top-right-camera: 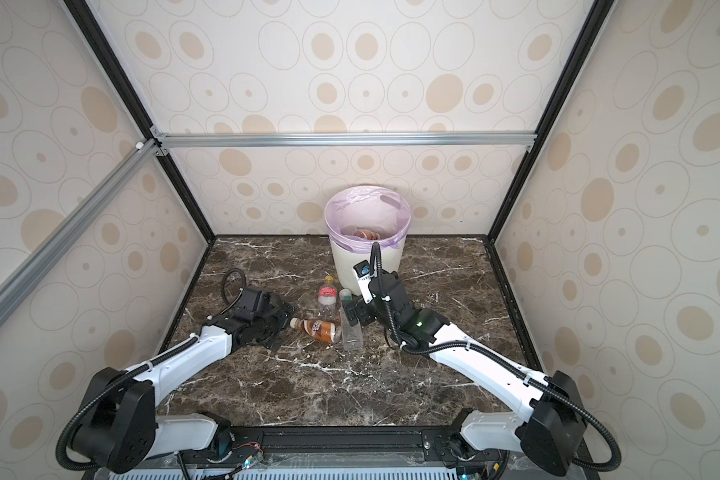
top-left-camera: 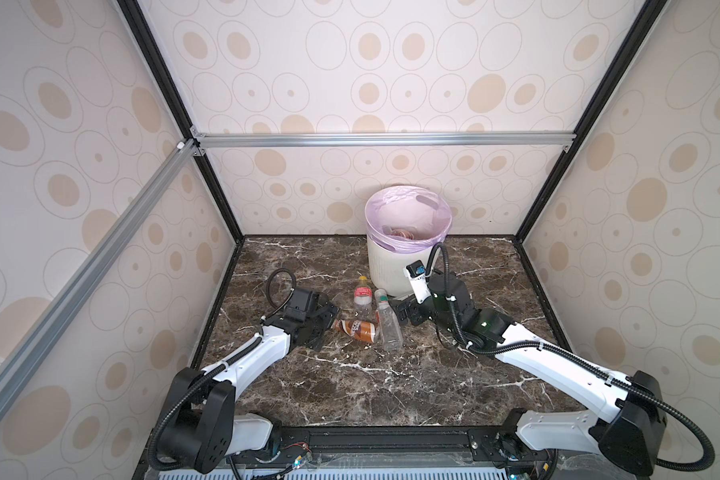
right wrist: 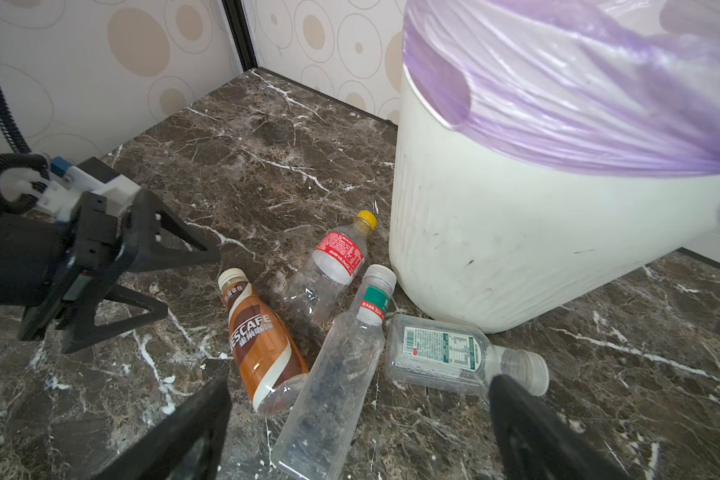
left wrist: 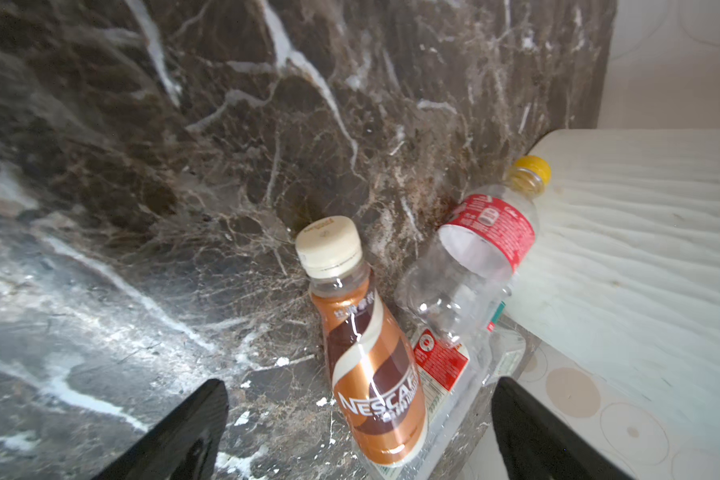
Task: Throw the plastic bottles in the bin
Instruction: 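Lower the left gripper onto the second Nescafe bottle and close on it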
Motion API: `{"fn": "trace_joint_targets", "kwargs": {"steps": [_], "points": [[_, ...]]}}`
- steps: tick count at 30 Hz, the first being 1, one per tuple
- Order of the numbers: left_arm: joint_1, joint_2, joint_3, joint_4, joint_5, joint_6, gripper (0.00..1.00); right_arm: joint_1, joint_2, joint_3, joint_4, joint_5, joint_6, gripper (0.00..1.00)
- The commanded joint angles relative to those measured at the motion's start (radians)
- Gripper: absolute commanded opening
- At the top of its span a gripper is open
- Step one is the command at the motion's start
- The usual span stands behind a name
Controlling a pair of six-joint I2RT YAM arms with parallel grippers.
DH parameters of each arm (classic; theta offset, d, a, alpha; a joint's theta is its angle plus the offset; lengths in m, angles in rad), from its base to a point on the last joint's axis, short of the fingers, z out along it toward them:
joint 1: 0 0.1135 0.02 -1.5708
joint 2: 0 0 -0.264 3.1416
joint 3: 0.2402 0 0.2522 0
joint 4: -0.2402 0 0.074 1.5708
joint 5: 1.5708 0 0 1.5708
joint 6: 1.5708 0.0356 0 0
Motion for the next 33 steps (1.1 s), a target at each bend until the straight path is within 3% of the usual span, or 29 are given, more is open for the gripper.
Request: {"fn": "trace_joint_targets", "kwargs": {"steps": [1, 10, 14, 17, 25, 29, 33], "points": [[0.001, 0.036, 0.038, 0.010, 0.004, -0.079, 0.99, 0.008, -0.034, -0.026, 0.016, -0.015, 0.002, 0.99], [0.001, 0.152, 0.104, 0.027, -0.006, -0.099, 0.98, 0.008, -0.057, -0.069, 0.043, -0.013, -0.001, 0.99], [0.000, 0.226, 0.142, 0.028, 0.023, -0.095, 0.90, 0.007, -0.071, -0.088, 0.055, -0.015, -0.004, 1.00], [-0.001, 0.273, 0.167, 0.024, 0.048, -0.084, 0.76, 0.008, -0.082, -0.097, 0.058, -0.001, -0.008, 0.99], [-0.004, 0.305, 0.159, 0.020, 0.036, -0.074, 0.73, 0.008, -0.091, -0.101, 0.054, 0.041, -0.022, 0.99], [-0.004, 0.312, 0.127, 0.051, 0.036, -0.079, 0.56, 0.007, -0.092, -0.106, 0.066, 0.048, -0.017, 0.99], [-0.005, 0.322, 0.115, 0.071, 0.037, -0.080, 0.52, 0.007, -0.089, -0.102, 0.065, 0.051, -0.017, 0.99]]}}
